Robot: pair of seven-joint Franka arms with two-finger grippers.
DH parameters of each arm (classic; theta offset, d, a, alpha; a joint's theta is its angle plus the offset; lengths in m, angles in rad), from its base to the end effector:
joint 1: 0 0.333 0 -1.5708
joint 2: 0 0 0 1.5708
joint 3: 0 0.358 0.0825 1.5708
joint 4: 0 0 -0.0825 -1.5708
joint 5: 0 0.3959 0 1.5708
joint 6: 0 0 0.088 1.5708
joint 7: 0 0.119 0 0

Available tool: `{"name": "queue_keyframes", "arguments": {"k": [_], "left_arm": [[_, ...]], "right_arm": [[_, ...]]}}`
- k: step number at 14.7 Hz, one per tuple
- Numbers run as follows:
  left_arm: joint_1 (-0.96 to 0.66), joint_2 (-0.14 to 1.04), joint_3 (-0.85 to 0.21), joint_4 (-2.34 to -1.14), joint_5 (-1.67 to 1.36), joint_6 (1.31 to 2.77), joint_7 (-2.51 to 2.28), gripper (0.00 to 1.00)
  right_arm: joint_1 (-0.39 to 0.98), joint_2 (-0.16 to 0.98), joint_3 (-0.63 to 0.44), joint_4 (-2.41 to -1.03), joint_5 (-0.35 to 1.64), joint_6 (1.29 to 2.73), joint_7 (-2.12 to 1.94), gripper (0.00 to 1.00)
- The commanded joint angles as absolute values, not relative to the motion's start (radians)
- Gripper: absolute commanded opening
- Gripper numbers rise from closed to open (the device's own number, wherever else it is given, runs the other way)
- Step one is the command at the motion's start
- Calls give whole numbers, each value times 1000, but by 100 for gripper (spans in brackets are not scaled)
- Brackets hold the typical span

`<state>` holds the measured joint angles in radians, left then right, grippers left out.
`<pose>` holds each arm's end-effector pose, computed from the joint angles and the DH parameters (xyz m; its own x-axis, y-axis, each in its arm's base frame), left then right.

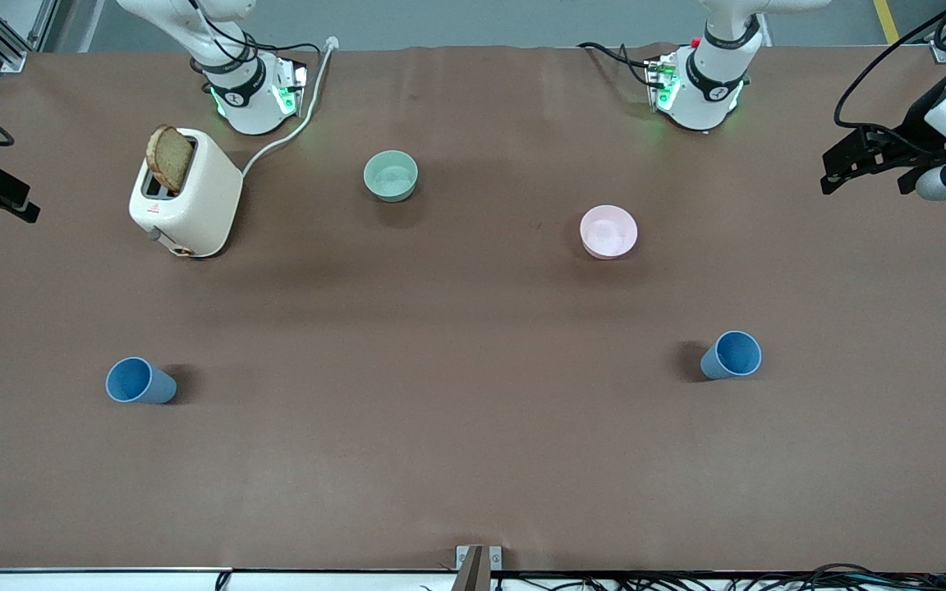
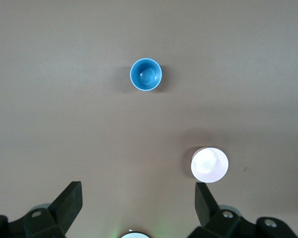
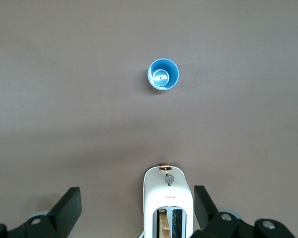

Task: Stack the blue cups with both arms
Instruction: 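Reach the left gripper and the right gripper toward the two blue cups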

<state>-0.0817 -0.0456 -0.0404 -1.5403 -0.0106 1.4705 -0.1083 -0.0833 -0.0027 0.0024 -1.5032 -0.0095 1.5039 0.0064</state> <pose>0.5354 -0.0677 0.6856 0.9996 -0.0147 -0.0250 -0.0146 -0.9999 0.0061 0.5571 -0.0464 0.6826 0.9961 -0.0878 0.0035 -0.0879 -0.9961 0.0095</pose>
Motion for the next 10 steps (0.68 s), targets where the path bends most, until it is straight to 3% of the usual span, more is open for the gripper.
{"name": "queue_keyframes", "arguments": {"k": [1,5,10], "left_arm": [[-89,-41,-34,-1528,-15,1454,-120,100],[-81,53,-32,-1436,8,1456,-107,100],[-63,153,-26,-1511,26,1623,-91,100]], "right_arm": [[-103,-11,14,-1508,-8,1508,-8,100],[-101,-12,14,-1508,-9,1509,-8,100],[-106,-11,12,-1508,-8,1514,-8,100]]}}
